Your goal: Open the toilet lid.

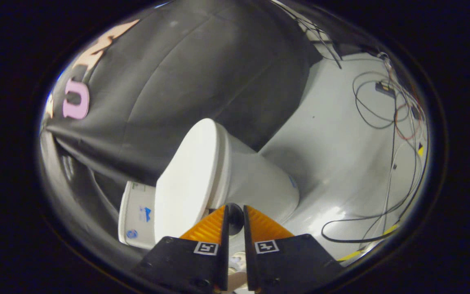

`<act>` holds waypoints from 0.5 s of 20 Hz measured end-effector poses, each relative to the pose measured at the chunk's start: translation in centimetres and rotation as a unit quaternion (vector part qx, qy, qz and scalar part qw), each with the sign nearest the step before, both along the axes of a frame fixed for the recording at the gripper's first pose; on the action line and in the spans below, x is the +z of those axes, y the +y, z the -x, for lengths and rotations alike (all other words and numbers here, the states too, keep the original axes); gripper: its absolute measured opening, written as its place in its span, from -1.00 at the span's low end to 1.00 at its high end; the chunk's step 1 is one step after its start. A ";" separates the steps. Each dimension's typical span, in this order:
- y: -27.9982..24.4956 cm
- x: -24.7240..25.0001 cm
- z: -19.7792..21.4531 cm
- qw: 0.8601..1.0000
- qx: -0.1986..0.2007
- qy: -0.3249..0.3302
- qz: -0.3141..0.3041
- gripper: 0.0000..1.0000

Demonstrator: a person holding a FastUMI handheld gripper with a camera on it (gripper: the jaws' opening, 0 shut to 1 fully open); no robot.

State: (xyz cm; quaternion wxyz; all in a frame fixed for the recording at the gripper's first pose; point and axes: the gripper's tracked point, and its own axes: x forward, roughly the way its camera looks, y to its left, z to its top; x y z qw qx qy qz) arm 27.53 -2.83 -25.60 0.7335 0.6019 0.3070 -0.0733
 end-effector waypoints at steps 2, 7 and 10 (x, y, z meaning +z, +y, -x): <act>-0.2 0.3 0.1 0.999 -0.014 -0.012 -0.040 -0.78; -0.7 0.8 0.3 0.999 -0.001 0.004 -0.032 -1.00; -0.8 2.1 0.4 0.999 0.014 0.036 -0.001 -1.00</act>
